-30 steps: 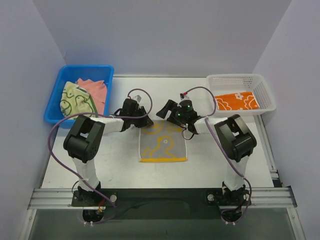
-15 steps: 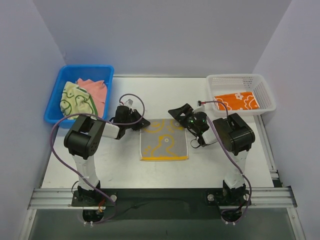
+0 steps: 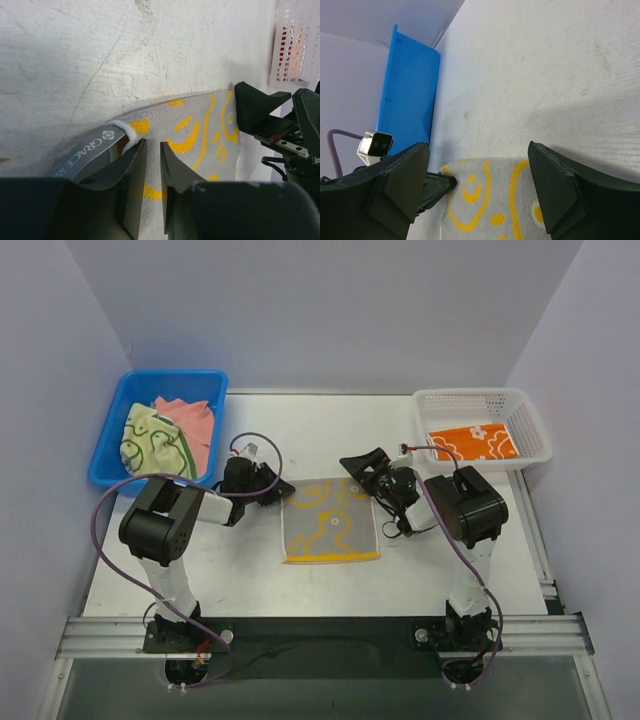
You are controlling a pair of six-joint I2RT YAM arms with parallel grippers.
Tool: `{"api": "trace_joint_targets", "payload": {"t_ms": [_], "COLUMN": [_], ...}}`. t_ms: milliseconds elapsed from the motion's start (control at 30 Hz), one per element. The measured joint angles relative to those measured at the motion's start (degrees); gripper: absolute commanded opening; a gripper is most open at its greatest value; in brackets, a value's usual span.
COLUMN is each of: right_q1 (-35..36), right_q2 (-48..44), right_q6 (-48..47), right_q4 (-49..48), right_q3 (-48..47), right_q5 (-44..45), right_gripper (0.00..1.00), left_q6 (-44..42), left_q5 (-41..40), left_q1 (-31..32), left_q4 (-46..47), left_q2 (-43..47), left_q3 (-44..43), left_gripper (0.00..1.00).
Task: Fold and stack the towels
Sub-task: Fold the towel
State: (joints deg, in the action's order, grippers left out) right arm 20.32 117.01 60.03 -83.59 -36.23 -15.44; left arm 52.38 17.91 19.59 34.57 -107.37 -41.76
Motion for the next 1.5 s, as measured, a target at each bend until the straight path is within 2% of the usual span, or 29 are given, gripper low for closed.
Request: {"api": "trace_joint_targets", "payload": {"t_ms": [200, 333, 567, 733, 1100, 1333, 1500], "right_q1": [-0.20, -0.22, -0.22, -0.22, -0.20, -0.02, 0.02], "right_q2": [-0.02, -0.02, -0.02, -0.02, -0.02, -0.24, -0.52], "right_q6": [-0.28, -0.70, -0.92, -0.92, -0.83, -0.68, -0.92], "right_q4": [1.18, 2.25, 2.86, 2.99, 3.06, 3.58, 4.26], "right_q3": [-0.79, -1.44, -1.81, -1.81, -1.81, -1.81, -1.90], "right_q5": [0.00, 0.02, 0.02, 0.04, 0.44, 1.22, 1.31], "right_gripper": [0.82, 0.82, 0.82, 0.82, 0.82, 0.82, 0.82], "left_q6": [0.15, 0.57, 1.99, 5.73, 10.43, 11.54, 11.13], "left_q5": [-3.65, -6.05, -8.20, -10.45, -12.26, -12.72, -12.72], "left_q1": [0.13, 3.13, 9.75, 9.14, 4.04, 0.90, 0.48], "left_q4": [-3.02, -2.95, 5.42, 14.16, 32.33, 37.38, 36.85], "left_q2": [3.63, 3.48, -5.09, -11.37, -12.15, -12.00, -10.29], "left_q3": [-0.28, -4.22, -12.26, -7.15, 4.24, 8.50, 10.03], "left_gripper": [0.31, 0.32, 0.32, 0.32, 0.30, 0.30, 0.31]}}
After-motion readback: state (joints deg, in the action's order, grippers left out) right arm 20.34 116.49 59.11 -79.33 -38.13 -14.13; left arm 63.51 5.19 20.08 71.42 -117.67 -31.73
